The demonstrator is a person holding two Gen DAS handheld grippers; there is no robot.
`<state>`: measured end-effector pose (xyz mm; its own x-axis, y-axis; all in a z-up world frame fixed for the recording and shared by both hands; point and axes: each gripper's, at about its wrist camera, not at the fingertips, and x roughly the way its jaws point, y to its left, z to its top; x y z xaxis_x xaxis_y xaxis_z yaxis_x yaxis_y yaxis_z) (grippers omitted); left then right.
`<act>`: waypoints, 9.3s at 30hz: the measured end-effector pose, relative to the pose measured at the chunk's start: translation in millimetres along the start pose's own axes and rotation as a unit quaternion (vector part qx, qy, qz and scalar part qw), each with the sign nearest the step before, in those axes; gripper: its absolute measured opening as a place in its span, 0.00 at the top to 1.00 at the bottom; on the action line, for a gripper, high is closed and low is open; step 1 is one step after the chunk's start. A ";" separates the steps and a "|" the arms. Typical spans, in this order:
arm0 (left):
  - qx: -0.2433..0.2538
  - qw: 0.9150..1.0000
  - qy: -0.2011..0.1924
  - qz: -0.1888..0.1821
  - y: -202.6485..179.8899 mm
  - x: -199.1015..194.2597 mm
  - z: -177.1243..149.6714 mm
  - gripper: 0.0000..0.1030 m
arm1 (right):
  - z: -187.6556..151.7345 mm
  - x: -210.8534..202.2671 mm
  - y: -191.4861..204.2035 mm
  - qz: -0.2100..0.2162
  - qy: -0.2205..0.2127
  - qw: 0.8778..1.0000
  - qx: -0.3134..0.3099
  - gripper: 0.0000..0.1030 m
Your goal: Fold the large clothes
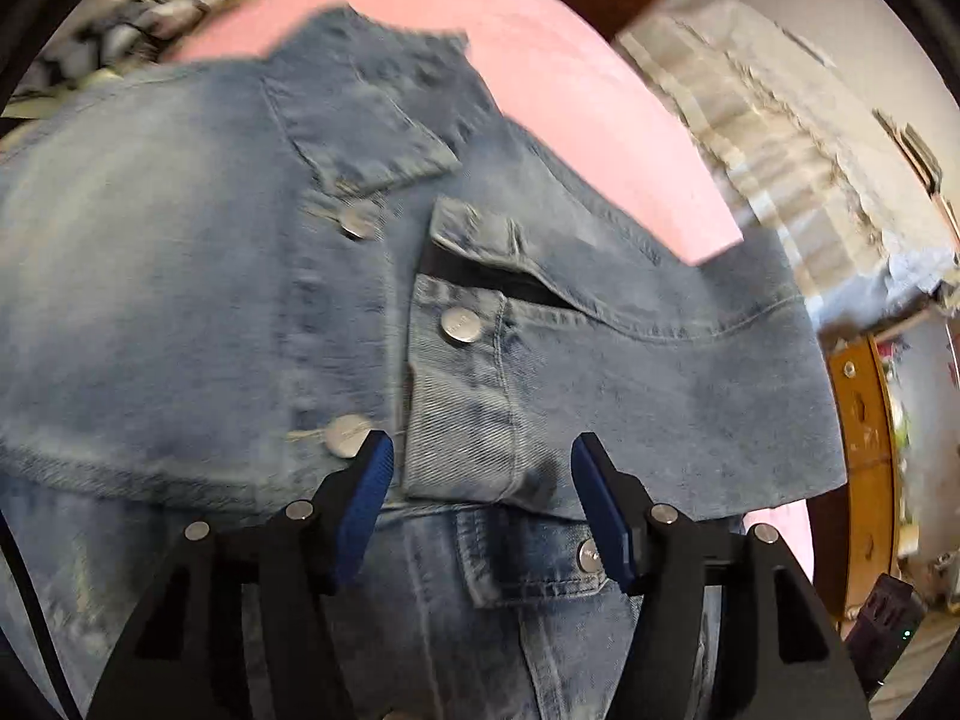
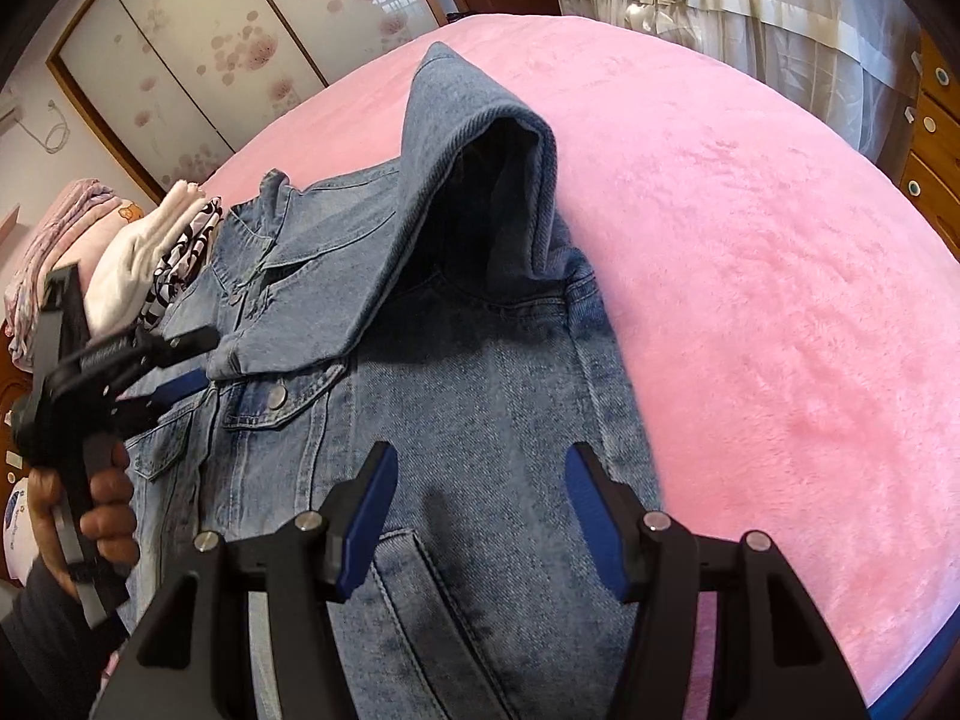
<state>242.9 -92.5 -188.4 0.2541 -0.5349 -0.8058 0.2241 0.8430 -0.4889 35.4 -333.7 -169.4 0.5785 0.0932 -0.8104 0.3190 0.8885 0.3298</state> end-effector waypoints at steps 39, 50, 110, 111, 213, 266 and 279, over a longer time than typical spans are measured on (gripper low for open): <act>-0.006 0.994 -0.059 0.092 82.3 -86.8 24.1 0.30 | 28.1 -9.8 21.9 -0.011 0.010 1.000 -0.024 0.39; -0.060 0.995 -0.031 0.069 114.9 -52.3 95.4 0.27 | 158.0 45.1 10.2 -0.036 0.006 0.999 -0.034 0.26; 0.093 0.984 -0.065 0.135 -7.9 -49.3 -15.8 0.71 | 59.4 56.6 120.7 -0.022 0.010 0.987 -0.158 0.61; 0.089 0.986 -0.063 0.129 -10.9 -43.2 -13.4 0.71 | 59.0 61.6 129.1 -0.014 0.010 0.986 -0.166 0.61; -0.266 0.909 -0.198 0.253 342.1 -387.4 -161.7 0.30 | -90.4 -4.1 467.3 0.070 0.029 0.954 -0.289 0.42; -0.064 0.949 -0.246 0.187 167.2 -311.3 -78.7 0.95 | -42.8 -6.0 312.3 0.030 0.048 0.987 -0.148 0.42; -0.114 0.954 -0.189 0.204 227.1 -297.5 -110.3 0.90 | -54.8 11.2 337.5 0.051 0.064 0.981 -0.175 0.42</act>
<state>114.4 264.2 -96.6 0.6078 -0.1048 -0.7871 -0.1657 0.9527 -0.2549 108.4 -8.2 -93.8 0.4883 0.2256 -0.8430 -0.0260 0.9693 0.2444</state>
